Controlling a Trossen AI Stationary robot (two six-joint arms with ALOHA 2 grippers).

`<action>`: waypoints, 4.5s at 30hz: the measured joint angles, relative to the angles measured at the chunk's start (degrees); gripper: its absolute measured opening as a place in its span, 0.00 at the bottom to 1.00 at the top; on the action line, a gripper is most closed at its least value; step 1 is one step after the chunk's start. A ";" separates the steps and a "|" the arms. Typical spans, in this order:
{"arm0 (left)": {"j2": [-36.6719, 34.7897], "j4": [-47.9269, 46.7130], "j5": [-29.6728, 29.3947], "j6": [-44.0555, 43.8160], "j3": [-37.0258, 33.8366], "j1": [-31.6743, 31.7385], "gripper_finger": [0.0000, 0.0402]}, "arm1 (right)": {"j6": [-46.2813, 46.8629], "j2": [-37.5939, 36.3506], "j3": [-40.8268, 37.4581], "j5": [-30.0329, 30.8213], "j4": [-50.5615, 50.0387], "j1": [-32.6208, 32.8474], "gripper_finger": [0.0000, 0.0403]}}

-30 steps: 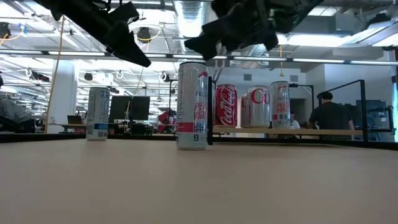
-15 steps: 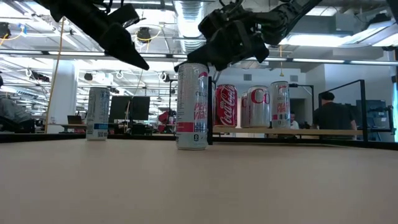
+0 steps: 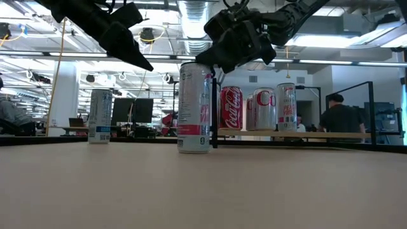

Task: Place canned beverage on shelf
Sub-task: Put the orange white soda can on the shelf aligned with the other orange white soda can

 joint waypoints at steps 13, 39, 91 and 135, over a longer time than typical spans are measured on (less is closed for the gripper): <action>0.00 0.02 0.00 0.01 0.00 0.00 0.80 | -0.43 0.11 -0.02 -3.91 0.32 -0.35 0.83; 0.00 0.07 0.07 -1.92 0.00 0.00 0.80 | -3.18 0.07 -0.02 4.58 -1.95 1.70 0.78; 0.02 4.58 1.09 -3.04 0.00 1.01 0.80 | 3.93 -45.75 -23.61 16.41 -24.71 -42.40 0.69; 0.02 2.64 1.11 -2.58 0.00 1.01 0.80 | 2.63 -44.15 -19.71 19.43 -24.19 -42.23 0.87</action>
